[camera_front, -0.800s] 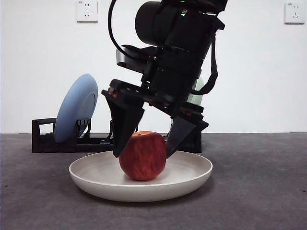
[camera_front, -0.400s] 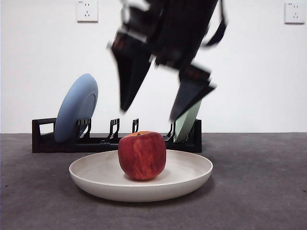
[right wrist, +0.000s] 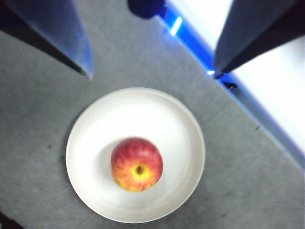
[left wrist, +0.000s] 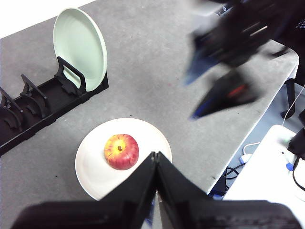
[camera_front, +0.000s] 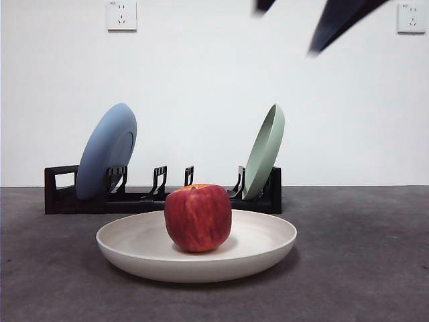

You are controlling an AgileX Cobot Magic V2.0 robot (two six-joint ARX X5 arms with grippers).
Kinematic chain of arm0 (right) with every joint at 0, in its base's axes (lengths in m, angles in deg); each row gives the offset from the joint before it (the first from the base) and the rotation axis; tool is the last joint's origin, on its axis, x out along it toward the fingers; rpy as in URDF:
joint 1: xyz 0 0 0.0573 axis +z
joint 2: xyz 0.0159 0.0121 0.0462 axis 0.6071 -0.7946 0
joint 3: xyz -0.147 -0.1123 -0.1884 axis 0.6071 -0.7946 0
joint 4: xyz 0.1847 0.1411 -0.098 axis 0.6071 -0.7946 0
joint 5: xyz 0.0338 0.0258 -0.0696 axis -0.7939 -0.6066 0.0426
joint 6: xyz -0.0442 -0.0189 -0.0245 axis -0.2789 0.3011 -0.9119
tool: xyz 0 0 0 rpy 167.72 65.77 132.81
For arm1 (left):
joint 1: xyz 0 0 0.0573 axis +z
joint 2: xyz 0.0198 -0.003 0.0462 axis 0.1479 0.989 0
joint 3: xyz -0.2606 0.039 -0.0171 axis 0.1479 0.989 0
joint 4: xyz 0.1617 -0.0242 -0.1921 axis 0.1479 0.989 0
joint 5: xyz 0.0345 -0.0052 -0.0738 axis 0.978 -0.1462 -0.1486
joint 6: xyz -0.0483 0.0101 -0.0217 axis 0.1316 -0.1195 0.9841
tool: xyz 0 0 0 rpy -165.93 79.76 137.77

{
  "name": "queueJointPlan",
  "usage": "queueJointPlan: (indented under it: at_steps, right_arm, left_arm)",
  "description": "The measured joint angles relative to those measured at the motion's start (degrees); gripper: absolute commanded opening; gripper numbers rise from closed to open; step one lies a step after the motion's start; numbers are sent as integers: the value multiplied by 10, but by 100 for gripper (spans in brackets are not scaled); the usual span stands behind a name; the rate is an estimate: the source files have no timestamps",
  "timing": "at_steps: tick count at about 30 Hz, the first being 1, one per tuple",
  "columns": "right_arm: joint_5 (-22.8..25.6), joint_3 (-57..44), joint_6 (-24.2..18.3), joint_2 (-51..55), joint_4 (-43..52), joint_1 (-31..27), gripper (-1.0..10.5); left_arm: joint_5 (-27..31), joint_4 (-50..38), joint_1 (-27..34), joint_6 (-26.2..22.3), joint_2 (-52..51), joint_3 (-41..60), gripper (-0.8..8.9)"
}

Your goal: Take the yellow plate from the plate rack,put the plate on the table,take the apple from the table,put the apple in the plate

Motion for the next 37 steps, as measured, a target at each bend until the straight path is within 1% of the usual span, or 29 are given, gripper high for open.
queueJointPlan:
  at_steps: [7,9,12,13,37]
  right_arm:
    - [0,0,4,89,-108,0,324]
    - [0,0,5,104,-127,0,209]
    - [0,1,6,118,-128,0,12]
    - [0,1,6,121,-128,0,-19]
    - [0,1,6,129,-128,0,1]
  left_arm:
    - [0,0,0,-5,0,0,-8]
    - [0,0,0,-5,1,0,-8]
    - [0,0,0,-6,3,0,-8]
    - [0,0,0,-6,3,0,-8]
    - [0,0,0,-6,4,0,-3]
